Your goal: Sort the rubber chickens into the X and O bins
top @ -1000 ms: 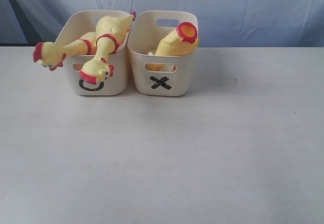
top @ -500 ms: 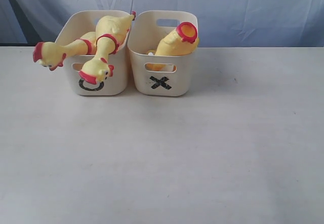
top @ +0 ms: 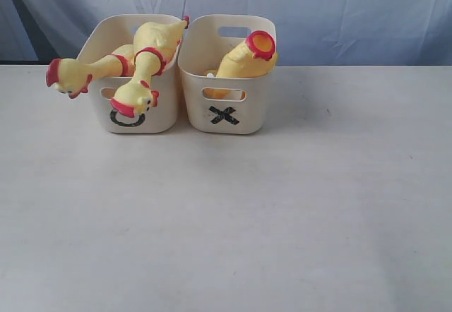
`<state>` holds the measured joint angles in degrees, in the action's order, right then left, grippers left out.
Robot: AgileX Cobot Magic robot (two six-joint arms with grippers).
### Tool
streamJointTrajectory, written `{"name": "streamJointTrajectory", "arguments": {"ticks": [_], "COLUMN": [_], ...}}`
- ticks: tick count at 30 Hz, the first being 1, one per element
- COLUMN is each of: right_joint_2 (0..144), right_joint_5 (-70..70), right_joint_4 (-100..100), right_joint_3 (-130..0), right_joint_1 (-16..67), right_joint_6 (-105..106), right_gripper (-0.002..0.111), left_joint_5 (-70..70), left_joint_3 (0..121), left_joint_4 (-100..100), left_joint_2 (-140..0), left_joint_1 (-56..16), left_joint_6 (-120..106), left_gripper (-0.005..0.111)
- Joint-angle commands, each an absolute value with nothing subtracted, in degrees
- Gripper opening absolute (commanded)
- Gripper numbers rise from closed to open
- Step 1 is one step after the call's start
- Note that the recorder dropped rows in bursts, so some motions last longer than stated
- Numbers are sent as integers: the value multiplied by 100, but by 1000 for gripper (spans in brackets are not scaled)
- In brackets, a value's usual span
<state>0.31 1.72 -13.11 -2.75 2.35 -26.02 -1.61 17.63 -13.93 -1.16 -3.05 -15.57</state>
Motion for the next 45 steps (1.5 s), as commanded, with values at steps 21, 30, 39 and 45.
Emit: {"name": "streamJointTrajectory", "arguments": {"ticks": [21, 30, 39, 45], "right_joint_2": [0, 0, 0, 0], "right_joint_5": [-214, -630, -958, -1125], "right_joint_4": [-1365, -1342, -1342, -1342], "right_joint_3": [0, 0, 0, 0], "right_joint_1": [202, 202, 202, 202], "right_joint_6": [-2589, -2589, -2589, -2589], "right_gripper": [-1, -1, -1, -1], "left_joint_5": [-152, -152, -452, -438], "left_joint_3": [309, 0, 0, 0], "left_joint_4": [-952, -306, -306, -268], "left_joint_2": [0, 0, 0, 0], "left_joint_1": [217, 217, 217, 217], "left_joint_6": [-1549, -1549, -1549, -1549], "left_gripper": [0, 0, 0, 0]}}
